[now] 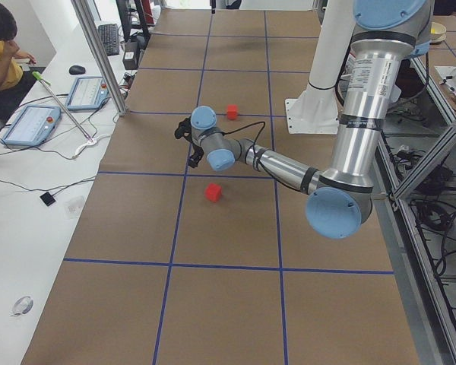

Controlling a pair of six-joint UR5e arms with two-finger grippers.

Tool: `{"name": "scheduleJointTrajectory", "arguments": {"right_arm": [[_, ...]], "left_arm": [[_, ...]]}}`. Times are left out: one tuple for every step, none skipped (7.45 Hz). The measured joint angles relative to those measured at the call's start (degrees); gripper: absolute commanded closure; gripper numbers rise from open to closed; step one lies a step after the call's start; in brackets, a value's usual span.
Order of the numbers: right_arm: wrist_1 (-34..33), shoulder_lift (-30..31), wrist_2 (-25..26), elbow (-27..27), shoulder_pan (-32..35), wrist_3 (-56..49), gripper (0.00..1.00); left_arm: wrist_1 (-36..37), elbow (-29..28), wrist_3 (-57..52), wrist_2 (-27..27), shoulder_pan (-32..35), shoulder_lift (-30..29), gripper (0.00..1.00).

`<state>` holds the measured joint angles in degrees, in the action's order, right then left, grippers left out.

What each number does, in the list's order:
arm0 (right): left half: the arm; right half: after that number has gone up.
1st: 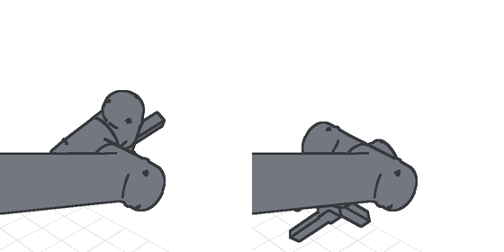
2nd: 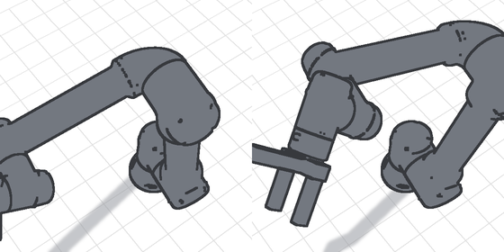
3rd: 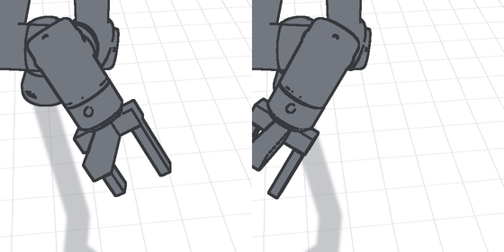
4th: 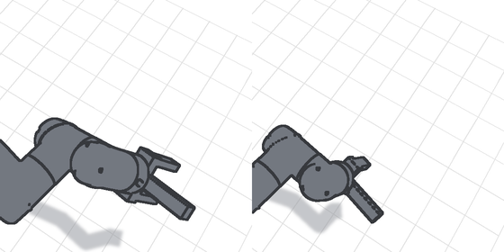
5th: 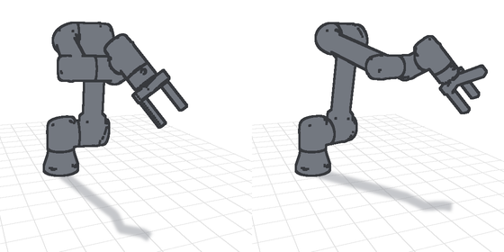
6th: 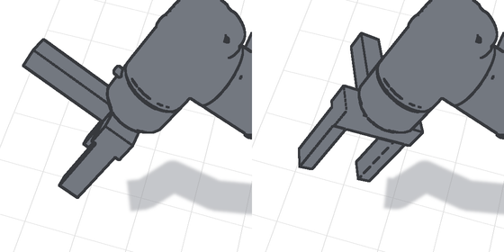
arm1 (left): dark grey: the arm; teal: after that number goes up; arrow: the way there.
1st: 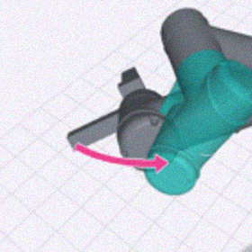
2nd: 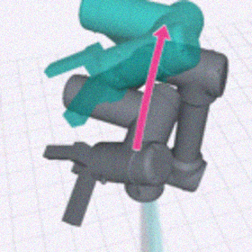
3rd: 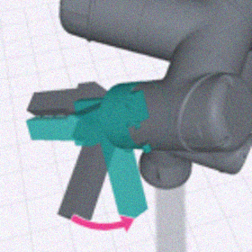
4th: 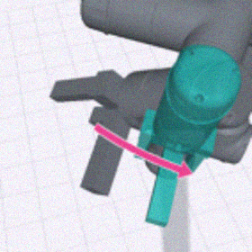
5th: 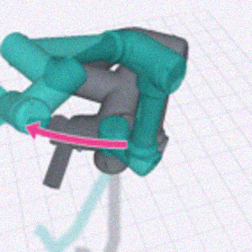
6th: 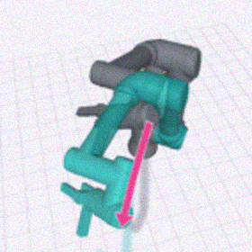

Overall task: Form red blocks into L shape at center
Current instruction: 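Reach the left gripper to the red cube nearer the center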

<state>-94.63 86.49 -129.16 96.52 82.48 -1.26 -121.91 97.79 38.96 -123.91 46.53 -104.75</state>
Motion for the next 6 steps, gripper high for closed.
{"name": "scheduleJointTrajectory", "arguments": {"right_arm": [[0.09,0.49,0.13,-0.01,0.09,0.07,0.01],[0.13,0.73,0.19,-0.02,0.10,0.17,0.01],[0.14,0.79,0.23,-0.02,0.13,0.26,0.01],[0.15,0.79,0.27,-0.02,0.14,0.35,0.01],[0.15,0.79,0.28,-0.02,0.14,0.42,0.01],[0.13,0.79,0.25,-0.02,0.14,0.48,0.01]], "left_arm": [[3.87,0.02,1.32,2.37,-2.64,-2.48,0.00],[7.28,0.03,1.82,4.76,-4.86,-4.59,0.00],[9.56,0.03,1.98,7.34,-7.02,-5.80,0.00],[11.09,0.03,2.00,9.18,-8.77,-6.34,0.00],[11.90,0.03,1.85,10.11,-9.83,-6.35,0.00],[12.50,0.01,1.52,10.51,-10.40,-6.14,0.01]]}}
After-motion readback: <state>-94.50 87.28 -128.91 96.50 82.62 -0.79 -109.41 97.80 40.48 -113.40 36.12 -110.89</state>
